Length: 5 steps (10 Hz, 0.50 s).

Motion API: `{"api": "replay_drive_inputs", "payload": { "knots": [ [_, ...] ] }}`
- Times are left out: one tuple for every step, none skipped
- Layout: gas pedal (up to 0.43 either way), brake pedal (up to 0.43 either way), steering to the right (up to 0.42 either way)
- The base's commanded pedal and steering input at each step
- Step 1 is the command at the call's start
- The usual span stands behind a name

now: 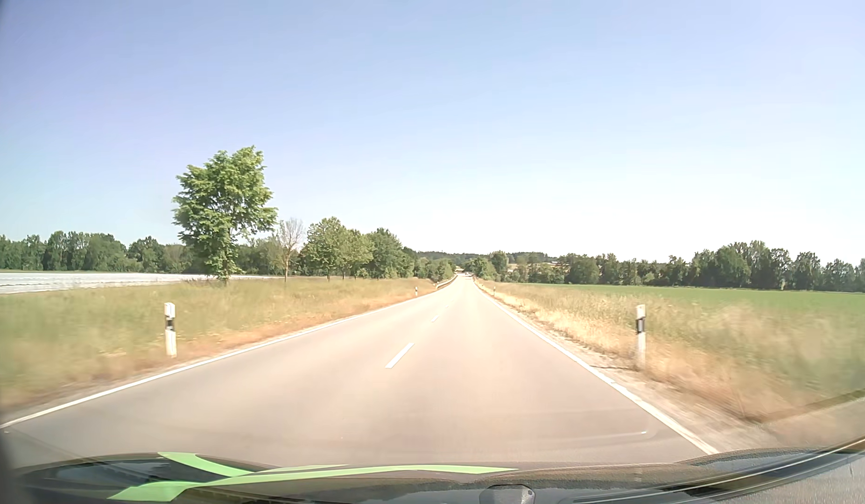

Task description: Follow the waypoints while adhering to traffic rules and regulations

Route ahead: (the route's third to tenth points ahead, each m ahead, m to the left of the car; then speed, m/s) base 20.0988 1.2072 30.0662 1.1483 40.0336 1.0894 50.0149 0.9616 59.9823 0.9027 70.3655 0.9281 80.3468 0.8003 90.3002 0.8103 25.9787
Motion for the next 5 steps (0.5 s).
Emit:
{"api": "replay_drive_inputs", "payload": {
  "knots": [
    [0.248, 0.0, 0.001],
    [0.248, 0.0, 0.001],
    [0.248, 0.0, 0.001],
    [0.24, 0.0, 0.001],
    [0.24, 0.0, 0.001]
  ]
}}
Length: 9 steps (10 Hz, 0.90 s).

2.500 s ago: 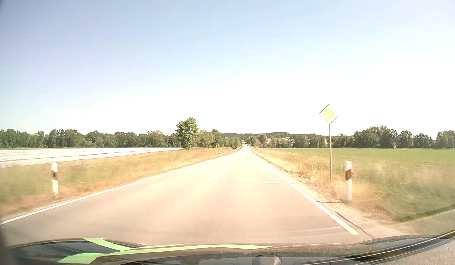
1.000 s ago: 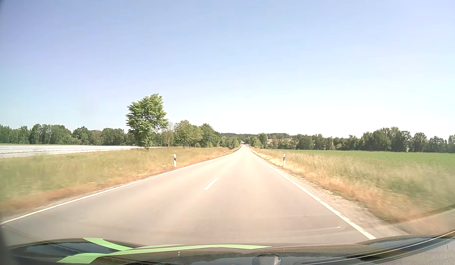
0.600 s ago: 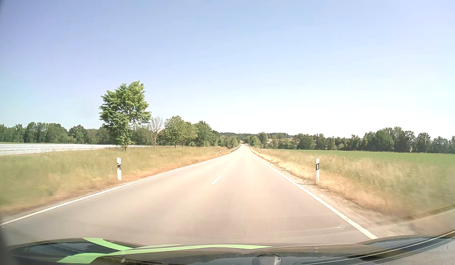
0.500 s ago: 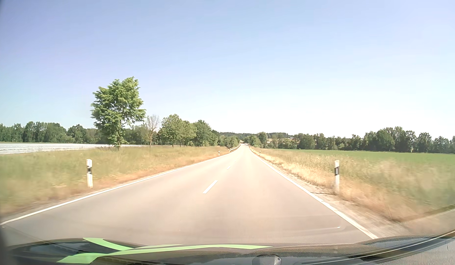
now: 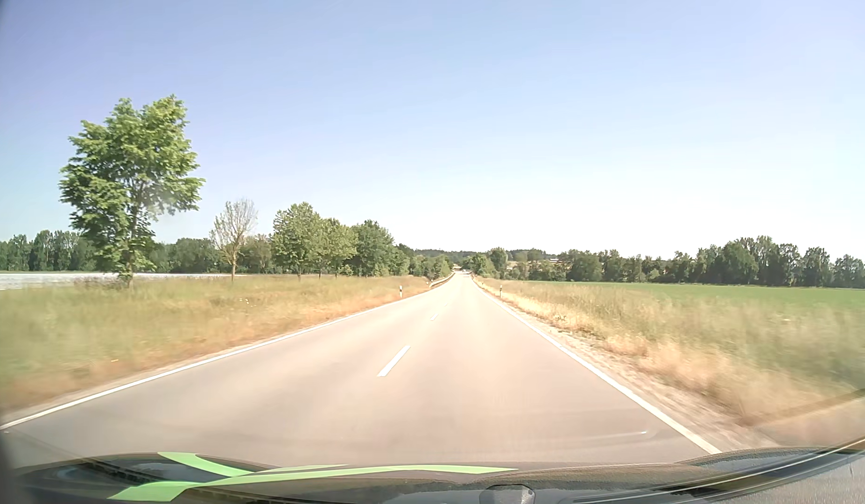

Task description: Follow the waypoints while adhering to traffic rules and regulations

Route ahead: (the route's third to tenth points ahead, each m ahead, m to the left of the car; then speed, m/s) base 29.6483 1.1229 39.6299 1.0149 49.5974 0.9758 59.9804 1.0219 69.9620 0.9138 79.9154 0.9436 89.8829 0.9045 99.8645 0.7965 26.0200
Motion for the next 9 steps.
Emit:
{"api": "replay_drive_inputs", "payload": {
  "knots": [
    [0.24, 0.0, 0.002],
    [0.24, 0.0, 0.001],
    [0.248, 0.0, 0.001],
    [0.248, 0.0, 0.001],
    [0.248, 0.0, 0.001],
    [0.248, 0.0, 0.001],
    [0.24, 0.0, 0.001],
    [0.22, 0.0, 0.001],
    [0.22, 0.0, 0.001]
  ]
}}
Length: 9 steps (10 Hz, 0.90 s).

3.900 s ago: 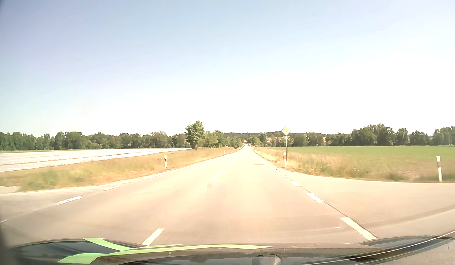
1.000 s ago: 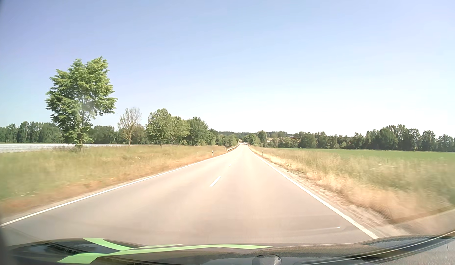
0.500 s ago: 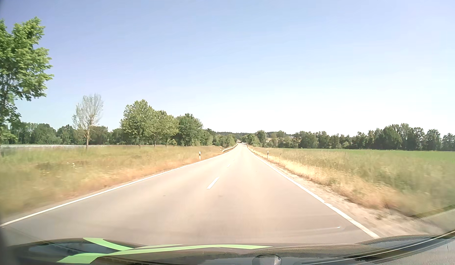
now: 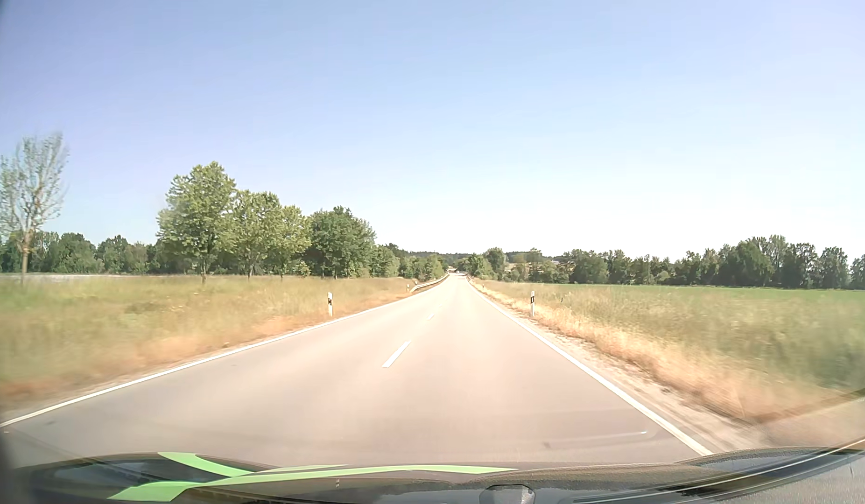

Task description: Follow the waypoints while adhering to traffic rules and regulations

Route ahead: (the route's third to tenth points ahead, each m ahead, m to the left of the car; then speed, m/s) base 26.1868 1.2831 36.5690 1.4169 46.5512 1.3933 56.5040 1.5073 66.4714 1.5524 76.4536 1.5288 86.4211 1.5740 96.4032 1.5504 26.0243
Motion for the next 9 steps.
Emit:
{"api": "replay_drive_inputs", "payload": {
  "knots": [
    [0.228, 0.0, 0.001],
    [0.228, 0.0, 0.0],
    [0.24, 0.0, 0.0],
    [0.24, 0.0, -0.001],
    [0.24, 0.0, -0.002],
    [0.228, 0.0, -0.002],
    [0.228, 0.0, -0.003],
    [0.228, 0.0, -0.003],
    [0.24, 0.0, -0.003]
  ]
}}
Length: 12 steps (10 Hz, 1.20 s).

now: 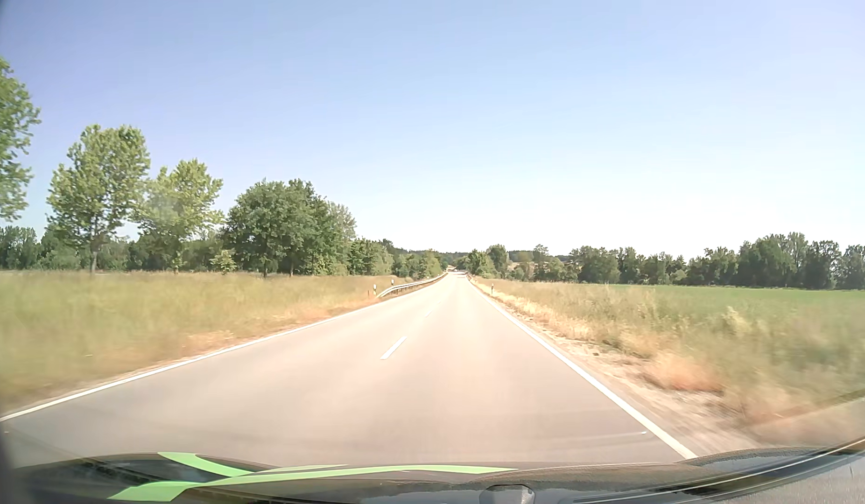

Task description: Follow the waypoints while adhering to traffic rules and regulations

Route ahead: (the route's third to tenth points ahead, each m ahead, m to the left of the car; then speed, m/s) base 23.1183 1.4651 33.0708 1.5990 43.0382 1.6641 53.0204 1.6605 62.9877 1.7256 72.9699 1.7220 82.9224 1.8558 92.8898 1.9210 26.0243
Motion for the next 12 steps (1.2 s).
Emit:
{"api": "replay_drive_inputs", "payload": {
  "knots": [
    [0.26, 0.0, -0.002],
    [0.28, 0.0, -0.003],
    [0.28, 0.0, -0.003],
    [0.287, 0.0, -0.002],
    [0.287, 0.0, -0.002],
    [0.287, 0.0, -0.002],
    [0.287, 0.0, -0.003],
    [0.268, 0.0, -0.003],
    [0.248, 0.0, -0.002],
    [0.248, 0.0, -0.003],
    [0.248, 0.0, -0.003],
    [0.26, 0.0, -0.003]
  ]
}}
